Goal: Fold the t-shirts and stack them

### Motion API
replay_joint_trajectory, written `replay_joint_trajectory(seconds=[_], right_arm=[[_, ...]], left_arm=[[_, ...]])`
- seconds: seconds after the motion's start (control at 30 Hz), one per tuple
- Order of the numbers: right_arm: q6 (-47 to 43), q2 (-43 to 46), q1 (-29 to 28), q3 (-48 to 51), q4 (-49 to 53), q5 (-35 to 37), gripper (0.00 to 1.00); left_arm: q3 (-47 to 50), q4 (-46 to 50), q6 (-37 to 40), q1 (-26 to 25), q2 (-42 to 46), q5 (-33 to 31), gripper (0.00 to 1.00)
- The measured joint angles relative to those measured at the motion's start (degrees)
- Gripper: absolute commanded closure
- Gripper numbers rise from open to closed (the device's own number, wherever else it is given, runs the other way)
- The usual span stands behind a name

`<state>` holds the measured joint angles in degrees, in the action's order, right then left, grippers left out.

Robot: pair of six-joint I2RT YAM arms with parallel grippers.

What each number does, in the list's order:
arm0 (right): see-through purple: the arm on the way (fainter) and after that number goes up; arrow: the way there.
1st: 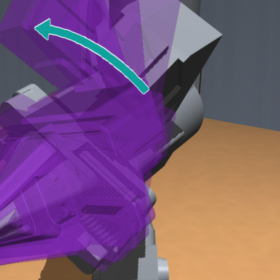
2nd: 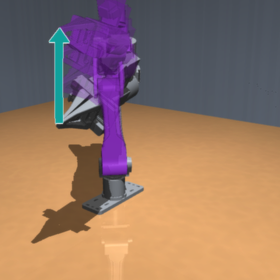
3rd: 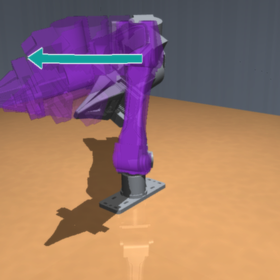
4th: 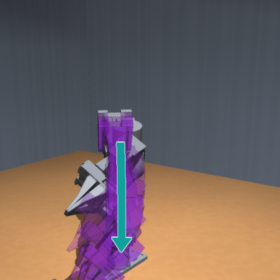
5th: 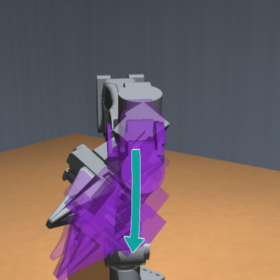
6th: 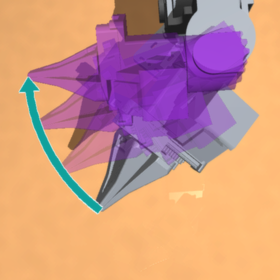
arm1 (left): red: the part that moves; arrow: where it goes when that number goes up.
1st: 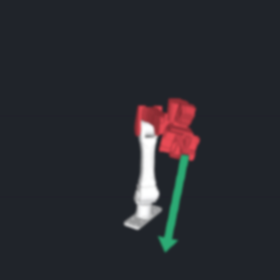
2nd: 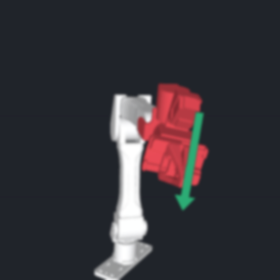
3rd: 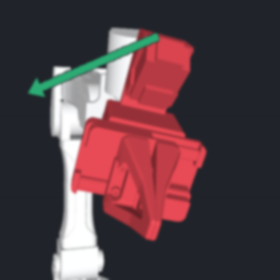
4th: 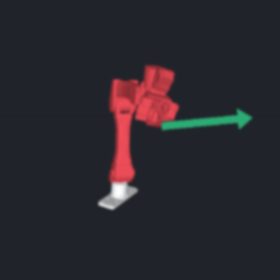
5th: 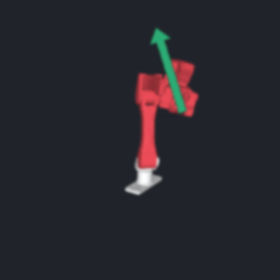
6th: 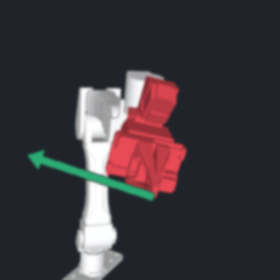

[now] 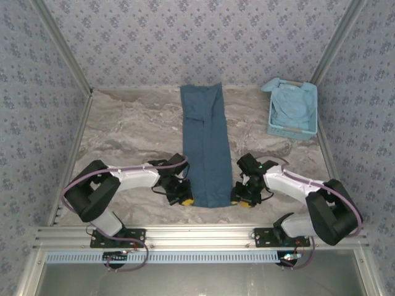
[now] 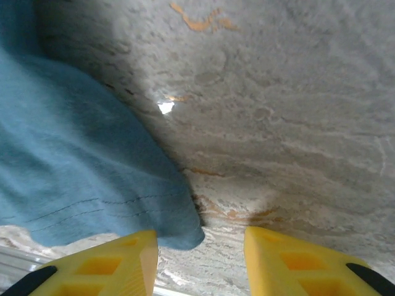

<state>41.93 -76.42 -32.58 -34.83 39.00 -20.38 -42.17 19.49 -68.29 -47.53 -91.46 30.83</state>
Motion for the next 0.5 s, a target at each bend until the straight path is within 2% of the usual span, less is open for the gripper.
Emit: replay_joint_trajectory(seconds=[0.2,0.3,0.37,0.5], right_arm=[[1.90,-2.80,-3.23,-2.75,-1.46,0.79,0.61],[2.82,-4.00,-4.22,-3.63,-2.49,1.20,0.66],[3.52,-5.09,-4.52,-3.98,-2.38,1.68,0.72],[4.50,-5.25,-4.59,-4.13,-1.20,3.19,0.90]], left_arm=[[0.15,0.00,0.61,0.00,0.11,0.04,1.00],[0.33,0.13,1.20,0.20,0.31,0.02,1.00],[0.33,0.35,1.49,0.37,0.37,0.04,1.00],[0.33,1.90,2.62,1.20,0.98,-0.04,1.00]])
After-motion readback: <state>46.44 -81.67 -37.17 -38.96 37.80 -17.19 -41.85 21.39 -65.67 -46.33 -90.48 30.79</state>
